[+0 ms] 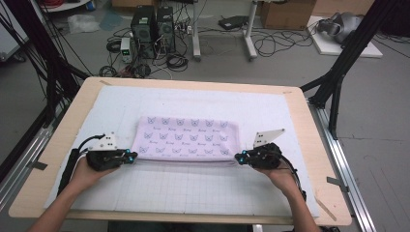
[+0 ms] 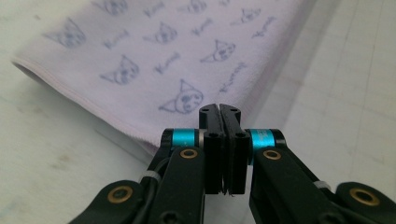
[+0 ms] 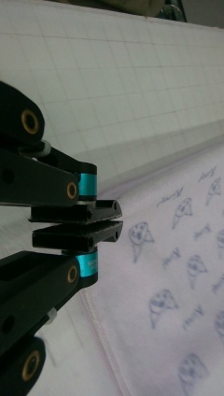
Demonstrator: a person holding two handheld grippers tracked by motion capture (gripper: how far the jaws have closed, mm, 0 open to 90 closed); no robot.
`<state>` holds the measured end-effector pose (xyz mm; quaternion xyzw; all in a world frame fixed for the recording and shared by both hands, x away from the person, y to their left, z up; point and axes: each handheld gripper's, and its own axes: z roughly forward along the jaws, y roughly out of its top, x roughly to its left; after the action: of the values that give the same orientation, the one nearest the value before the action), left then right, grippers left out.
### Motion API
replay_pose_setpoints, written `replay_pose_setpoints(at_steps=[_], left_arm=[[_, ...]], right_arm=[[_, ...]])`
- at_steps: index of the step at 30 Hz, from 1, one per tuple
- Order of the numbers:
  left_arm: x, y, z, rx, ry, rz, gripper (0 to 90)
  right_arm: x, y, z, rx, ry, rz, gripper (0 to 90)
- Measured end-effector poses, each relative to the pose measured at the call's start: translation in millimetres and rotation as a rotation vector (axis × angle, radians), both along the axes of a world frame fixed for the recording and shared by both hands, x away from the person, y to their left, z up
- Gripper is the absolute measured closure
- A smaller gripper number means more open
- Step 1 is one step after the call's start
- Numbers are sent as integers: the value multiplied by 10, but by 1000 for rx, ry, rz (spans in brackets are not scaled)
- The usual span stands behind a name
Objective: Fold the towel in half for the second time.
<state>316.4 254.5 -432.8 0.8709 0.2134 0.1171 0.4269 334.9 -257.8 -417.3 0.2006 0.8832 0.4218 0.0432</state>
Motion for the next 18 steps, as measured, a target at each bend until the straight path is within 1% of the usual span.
replay_pose_setpoints(at_steps=[1,2,3,5,7,8,9,10,13,15,17,18], left_arm=[[-4,-2,-33,3,15,1,864],[6,1,-45,3,25,7,800],[11,2,-47,-8,31,8,740],[16,-2,-31,-19,25,11,697],[32,-9,-12,-24,18,19,681],[40,-9,-7,-30,18,23,673],[50,-6,-3,-34,16,29,668],[63,-2,-4,-40,15,35,663],[78,9,-11,-54,16,54,634],[88,21,-2,-53,9,56,618],[87,25,6,-64,8,73,587],[89,28,10,-68,6,79,576]], right_arm=[[4,4,-36,-13,13,7,871],[12,11,-71,-12,30,10,831],[18,16,-80,1,45,8,801],[21,27,-64,19,28,5,743],[35,41,-36,49,18,-2,716],[48,47,-30,54,12,-5,699],[57,54,-30,59,16,-8,686],[73,62,-38,61,11,-13,676],[104,80,-76,45,26,-35,647],[134,70,-99,51,28,-54,617],[149,60,-102,61,26,-75,594],[154,54,-96,70,17,-96,567]])
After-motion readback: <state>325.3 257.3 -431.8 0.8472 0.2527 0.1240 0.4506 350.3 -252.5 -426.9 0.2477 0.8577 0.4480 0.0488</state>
